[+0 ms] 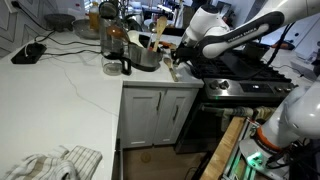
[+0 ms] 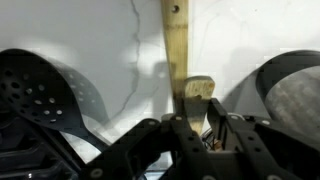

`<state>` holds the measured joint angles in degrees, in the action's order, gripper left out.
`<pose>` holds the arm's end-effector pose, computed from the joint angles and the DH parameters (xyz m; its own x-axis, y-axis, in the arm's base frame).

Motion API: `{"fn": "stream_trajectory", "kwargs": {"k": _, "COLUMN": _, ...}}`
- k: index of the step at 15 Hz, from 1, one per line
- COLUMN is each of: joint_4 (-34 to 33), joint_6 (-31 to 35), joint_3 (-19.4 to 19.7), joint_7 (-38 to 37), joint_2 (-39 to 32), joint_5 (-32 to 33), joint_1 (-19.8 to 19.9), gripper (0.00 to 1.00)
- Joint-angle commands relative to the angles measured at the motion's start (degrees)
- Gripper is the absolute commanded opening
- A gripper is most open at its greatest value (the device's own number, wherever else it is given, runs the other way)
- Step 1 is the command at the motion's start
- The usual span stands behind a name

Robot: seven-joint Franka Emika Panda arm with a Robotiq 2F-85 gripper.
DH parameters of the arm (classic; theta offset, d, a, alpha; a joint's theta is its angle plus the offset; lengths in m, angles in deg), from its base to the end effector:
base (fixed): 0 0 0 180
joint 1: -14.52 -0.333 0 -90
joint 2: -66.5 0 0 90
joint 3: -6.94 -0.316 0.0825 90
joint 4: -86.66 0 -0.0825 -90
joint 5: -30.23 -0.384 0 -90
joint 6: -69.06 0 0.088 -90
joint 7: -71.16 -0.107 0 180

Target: Place the wooden spatula on the middle part of the stove

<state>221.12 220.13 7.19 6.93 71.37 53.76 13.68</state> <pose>0.5235 0.0155 0.4048 0.6204 -0.6675 0.4116 -0.6782 -0.7202 -0.1458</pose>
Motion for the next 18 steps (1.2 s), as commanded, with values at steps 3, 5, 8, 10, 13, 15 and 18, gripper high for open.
{"fn": "stream_trajectory", "kwargs": {"k": 3, "joint_4": 5.24, "joint_6": -1.44, "joint_3": -1.71, "joint_7": -0.79, "joint_2": 6.85, "joint_5": 2.09, "joint_1": 3.21, "gripper": 0.07}}
{"fn": "stream_trajectory", "kwargs": {"k": 5, "joint_4": 6.4, "joint_6": -1.11, "joint_3": -1.81, "joint_7": 0.07, "joint_2": 8.59, "joint_5": 2.1, "joint_1": 4.48, "gripper": 0.07}}
{"fn": "stream_trajectory", "kwargs": {"k": 8, "joint_4": 7.99, "joint_6": -0.8, "joint_3": -1.82, "joint_7": 1.91, "joint_2": 11.02, "joint_5": 1.46, "joint_1": 6.47, "gripper": 0.07}}
{"fn": "stream_trajectory", "kwargs": {"k": 10, "joint_4": 9.27, "joint_6": -0.63, "joint_3": -1.72, "joint_7": 3.56, "joint_2": 12.76, "joint_5": 0.95, "joint_1": 7.69, "gripper": 0.07}}
{"fn": "stream_trajectory", "kwargs": {"k": 13, "joint_4": 11.31, "joint_6": -0.04, "joint_3": -1.18, "joint_7": 7.79, "joint_2": 15.36, "joint_5": -0.39, "joint_1": 8.99, "gripper": 0.07}}
{"fn": "stream_trajectory", "kwargs": {"k": 15, "joint_4": 12.86, "joint_6": 0.4, "joint_3": -0.87, "joint_7": 10.63, "joint_2": 17.34, "joint_5": -0.74, "joint_1": 10.02, "gripper": 0.07}}
{"fn": "stream_trajectory", "kwargs": {"k": 18, "joint_4": 14.88, "joint_6": 0.5, "joint_3": 0.2, "joint_7": 15.69, "joint_2": 20.56, "joint_5": -2.35, "joint_1": 11.34, "gripper": 0.07}}
